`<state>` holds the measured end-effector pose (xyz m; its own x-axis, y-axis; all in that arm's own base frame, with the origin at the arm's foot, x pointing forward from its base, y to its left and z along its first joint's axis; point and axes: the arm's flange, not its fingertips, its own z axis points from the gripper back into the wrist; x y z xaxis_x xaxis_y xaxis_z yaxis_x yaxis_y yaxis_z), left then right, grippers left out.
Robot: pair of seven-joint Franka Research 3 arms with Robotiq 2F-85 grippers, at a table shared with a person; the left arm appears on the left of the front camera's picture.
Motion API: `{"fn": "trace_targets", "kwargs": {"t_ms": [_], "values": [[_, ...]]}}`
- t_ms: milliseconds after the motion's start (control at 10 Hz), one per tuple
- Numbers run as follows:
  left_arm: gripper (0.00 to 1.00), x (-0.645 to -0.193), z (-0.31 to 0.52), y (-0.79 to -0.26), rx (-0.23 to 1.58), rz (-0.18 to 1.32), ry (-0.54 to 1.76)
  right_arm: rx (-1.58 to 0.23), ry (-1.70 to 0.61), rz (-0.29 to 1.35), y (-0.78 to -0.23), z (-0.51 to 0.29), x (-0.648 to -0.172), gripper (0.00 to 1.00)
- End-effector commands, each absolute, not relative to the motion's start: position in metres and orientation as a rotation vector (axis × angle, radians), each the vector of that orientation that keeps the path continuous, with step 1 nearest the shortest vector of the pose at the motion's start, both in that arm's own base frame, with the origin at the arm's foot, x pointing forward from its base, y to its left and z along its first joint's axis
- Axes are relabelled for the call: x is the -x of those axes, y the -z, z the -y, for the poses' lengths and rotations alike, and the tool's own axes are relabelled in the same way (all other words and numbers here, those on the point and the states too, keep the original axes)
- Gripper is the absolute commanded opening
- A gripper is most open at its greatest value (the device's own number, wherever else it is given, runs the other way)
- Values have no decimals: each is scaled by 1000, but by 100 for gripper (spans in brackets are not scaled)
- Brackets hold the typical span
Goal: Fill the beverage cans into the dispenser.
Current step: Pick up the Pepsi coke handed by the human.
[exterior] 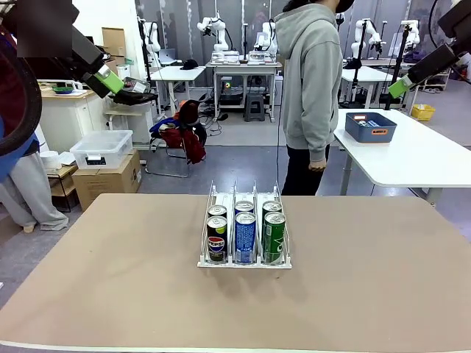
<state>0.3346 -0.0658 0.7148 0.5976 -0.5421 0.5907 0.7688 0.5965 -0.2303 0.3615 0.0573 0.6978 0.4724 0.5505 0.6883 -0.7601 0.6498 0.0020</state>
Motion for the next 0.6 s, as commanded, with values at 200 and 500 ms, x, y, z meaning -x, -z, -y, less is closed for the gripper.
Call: {"fn": "trace_targets", "kwargs": {"t_ms": [200,500], "values": [[100,-344,56,-730,418,621,897,-280,-962,704,-717,-66,-377,100],[100,-340,49,-744,405,692,911,-288,-958,727,-726,-63,-384,100]]}}
